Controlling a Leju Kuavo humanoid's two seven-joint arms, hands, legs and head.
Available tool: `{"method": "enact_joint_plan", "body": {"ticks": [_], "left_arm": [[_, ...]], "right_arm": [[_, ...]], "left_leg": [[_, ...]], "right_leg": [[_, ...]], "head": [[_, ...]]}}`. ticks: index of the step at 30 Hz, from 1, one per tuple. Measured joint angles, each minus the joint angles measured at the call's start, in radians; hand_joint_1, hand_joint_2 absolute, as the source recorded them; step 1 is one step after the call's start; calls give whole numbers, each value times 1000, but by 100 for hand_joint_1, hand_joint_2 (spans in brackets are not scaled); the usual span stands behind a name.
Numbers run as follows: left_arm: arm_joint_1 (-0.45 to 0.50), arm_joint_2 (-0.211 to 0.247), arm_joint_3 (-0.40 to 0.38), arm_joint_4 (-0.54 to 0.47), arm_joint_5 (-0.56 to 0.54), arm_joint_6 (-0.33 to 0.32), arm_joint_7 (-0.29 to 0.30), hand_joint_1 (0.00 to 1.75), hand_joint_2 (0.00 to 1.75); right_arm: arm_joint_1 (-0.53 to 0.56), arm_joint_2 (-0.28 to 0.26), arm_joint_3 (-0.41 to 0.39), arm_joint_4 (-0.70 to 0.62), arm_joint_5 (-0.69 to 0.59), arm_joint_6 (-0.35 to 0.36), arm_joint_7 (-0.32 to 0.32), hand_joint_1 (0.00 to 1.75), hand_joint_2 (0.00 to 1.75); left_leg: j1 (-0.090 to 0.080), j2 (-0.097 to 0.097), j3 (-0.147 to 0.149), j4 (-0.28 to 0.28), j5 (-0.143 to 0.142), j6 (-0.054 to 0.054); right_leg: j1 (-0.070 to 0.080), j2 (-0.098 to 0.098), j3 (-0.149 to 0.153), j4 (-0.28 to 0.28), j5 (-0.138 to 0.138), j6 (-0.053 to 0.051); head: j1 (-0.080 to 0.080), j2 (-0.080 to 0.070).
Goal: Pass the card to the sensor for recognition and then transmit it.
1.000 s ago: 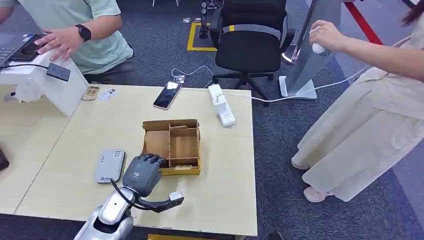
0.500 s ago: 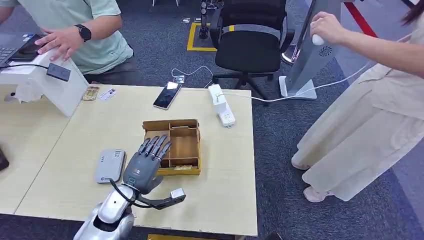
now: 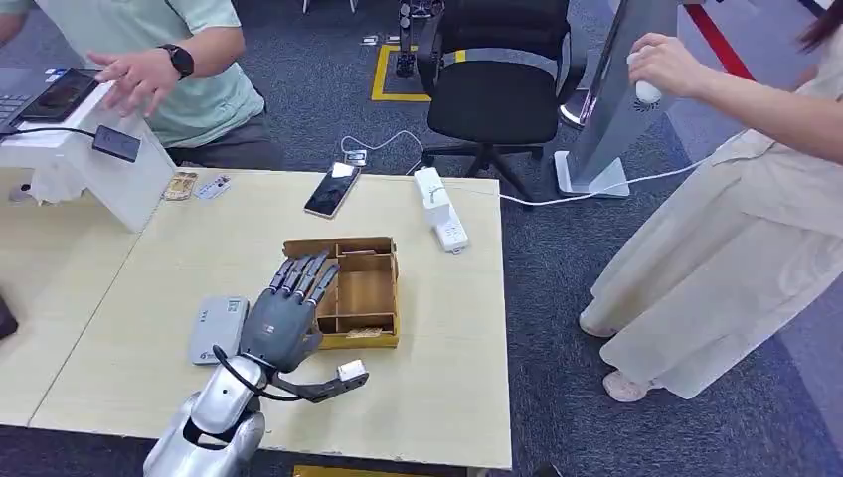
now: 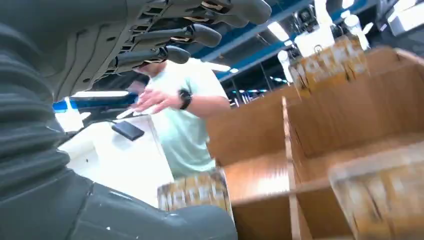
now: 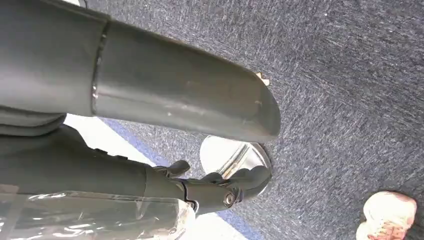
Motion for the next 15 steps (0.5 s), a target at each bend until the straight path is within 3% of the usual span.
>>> {"method": "enact_joint_plan", "body": {"ticks": [15], "left_arm": [[67,13,0,-46,2,-23,0,0,175]], "right_arm": [[8,0,-6,0,0,-3,-12,0,0]], "left_leg": [[0,0,0,0,0,0]], "right_leg": [[0,0,0,0,0,0]], "head": [[0,0]]}}
